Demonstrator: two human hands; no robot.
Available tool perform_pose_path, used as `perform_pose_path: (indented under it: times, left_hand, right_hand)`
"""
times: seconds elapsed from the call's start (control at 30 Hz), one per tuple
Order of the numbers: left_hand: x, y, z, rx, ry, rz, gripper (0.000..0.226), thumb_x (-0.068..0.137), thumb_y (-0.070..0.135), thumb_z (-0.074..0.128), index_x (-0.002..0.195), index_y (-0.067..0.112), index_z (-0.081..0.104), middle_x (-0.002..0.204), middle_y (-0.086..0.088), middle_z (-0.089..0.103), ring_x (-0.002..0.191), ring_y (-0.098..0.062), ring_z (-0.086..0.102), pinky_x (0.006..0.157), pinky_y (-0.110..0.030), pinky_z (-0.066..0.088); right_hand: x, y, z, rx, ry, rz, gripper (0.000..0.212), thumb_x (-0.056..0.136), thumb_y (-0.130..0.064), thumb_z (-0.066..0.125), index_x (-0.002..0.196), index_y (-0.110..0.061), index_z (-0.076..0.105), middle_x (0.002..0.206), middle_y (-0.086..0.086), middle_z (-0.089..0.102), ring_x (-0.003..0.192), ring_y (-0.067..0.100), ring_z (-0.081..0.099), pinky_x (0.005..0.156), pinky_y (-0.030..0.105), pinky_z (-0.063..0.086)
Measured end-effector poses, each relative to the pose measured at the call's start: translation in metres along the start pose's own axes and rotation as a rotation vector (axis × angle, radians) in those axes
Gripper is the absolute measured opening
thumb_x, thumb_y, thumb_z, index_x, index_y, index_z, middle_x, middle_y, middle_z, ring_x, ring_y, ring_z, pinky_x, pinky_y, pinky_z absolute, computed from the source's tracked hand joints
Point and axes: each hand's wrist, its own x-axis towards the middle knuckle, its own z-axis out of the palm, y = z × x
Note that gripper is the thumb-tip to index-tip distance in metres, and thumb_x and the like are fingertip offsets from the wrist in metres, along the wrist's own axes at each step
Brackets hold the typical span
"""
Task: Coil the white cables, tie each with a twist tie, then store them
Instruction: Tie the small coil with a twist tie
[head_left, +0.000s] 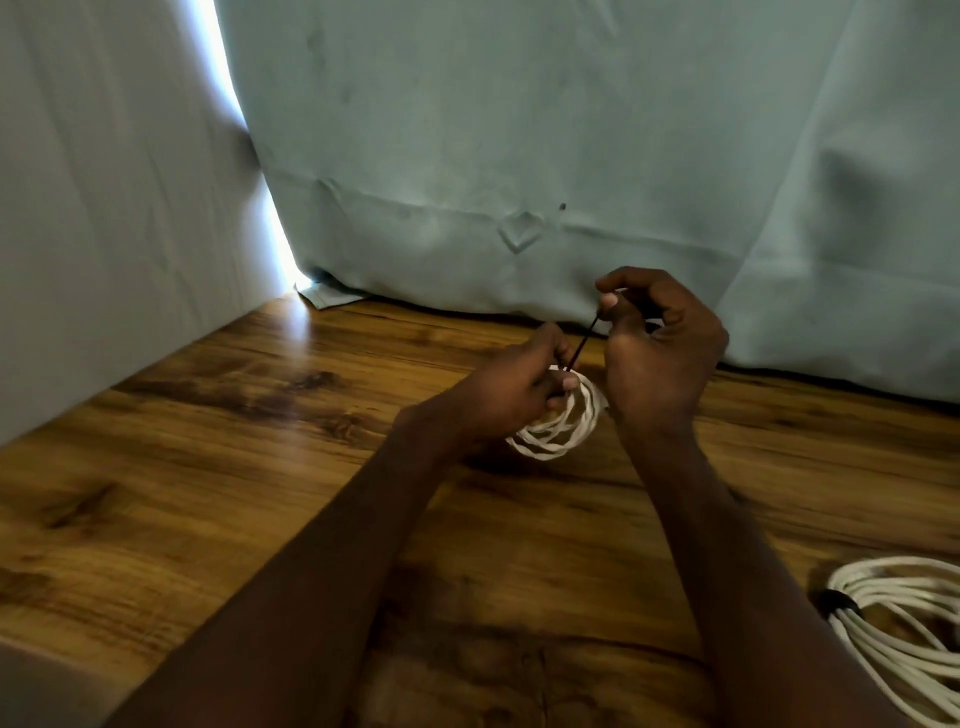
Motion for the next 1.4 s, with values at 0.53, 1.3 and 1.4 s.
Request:
perform_pose_path:
  times: [0.53,1.3,1.4]
  left_hand:
    - [-0.001,0.012,0.013,-0.027,-0.074,0.040,0.038,0.096,0.023,0.069,0.127,0.023,0.046,0.102,0.003,0.071,0.094,-0.012,0.069,0.087,-0.049,0.060]
    - [0.008,-0.002,0.007,0.202,0.264,0.091,0.012,0.093,0.014,0.070,0.102,0.010,0.063,0.105,-0.005,0.069,0.097,-0.019,0.064,0.084,-0.037,0.051]
    - [0.007,-0.006,0.002,0.092,0.328,-0.024,0.011,0.093,0.017,0.070,0.100,0.014,0.061,0.091,-0.003,0.071,0.083,-0.017,0.067,0.074,-0.038,0.054]
  right_hand:
    - [0.008,0.025,-0.006,-0.033,0.019,0.429,0.044,0.080,-0.003,0.081,0.117,-0.019,0.062,0.077,0.002,0.075,0.071,0.009,0.074,0.071,0.036,0.064]
    - [0.004,0.042,0.002,-0.042,-0.371,0.673,0.006,0.090,-0.015,0.072,0.087,-0.012,0.076,0.076,0.008,0.077,0.073,0.024,0.076,0.064,0.035,0.062]
    - [0.005,0.032,0.004,0.014,-0.438,0.527,0.008,0.095,-0.018,0.071,0.090,-0.016,0.077,0.082,0.001,0.078,0.079,0.013,0.076,0.072,0.027,0.060]
